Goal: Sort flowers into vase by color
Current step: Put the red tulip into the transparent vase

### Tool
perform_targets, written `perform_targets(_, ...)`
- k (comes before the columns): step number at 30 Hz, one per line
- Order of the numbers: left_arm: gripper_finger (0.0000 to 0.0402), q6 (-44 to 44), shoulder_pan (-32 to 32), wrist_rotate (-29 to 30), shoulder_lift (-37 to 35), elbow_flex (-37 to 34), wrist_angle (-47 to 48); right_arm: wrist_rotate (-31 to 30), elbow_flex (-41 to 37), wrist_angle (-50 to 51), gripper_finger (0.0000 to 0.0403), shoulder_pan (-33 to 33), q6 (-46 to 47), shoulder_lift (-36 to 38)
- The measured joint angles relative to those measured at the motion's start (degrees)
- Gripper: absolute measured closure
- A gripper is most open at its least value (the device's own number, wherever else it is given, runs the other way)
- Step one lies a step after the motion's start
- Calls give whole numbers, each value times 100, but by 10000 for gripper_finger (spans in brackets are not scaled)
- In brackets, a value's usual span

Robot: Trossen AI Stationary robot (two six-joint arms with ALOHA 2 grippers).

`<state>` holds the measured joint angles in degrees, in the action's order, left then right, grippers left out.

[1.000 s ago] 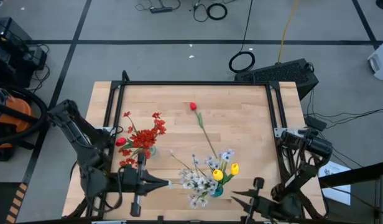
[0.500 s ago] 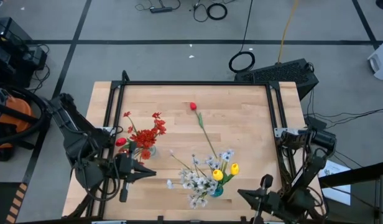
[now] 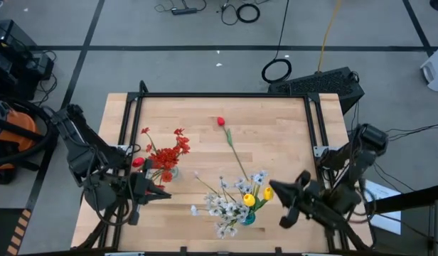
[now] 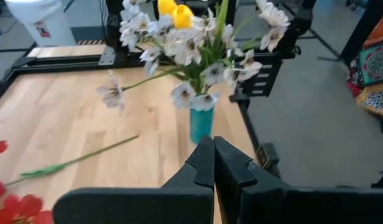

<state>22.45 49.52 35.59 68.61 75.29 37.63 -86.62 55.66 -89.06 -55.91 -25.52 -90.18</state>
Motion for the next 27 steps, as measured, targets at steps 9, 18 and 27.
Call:
perform_targets(9, 402, -80, -4, 53, -291, -50, 710, 271, 490, 1704, 403, 731, -600, 975)
perform_targets(18, 402, -655, -343, 519, -888, -61, 805, 2225, 1597, 5559, 403, 2128, 935, 1268)
perform_targets(27, 402, -821, -946, 520, -1263, -61, 905, 5689, 2772, 10287, 403, 4492, 4253, 1302)
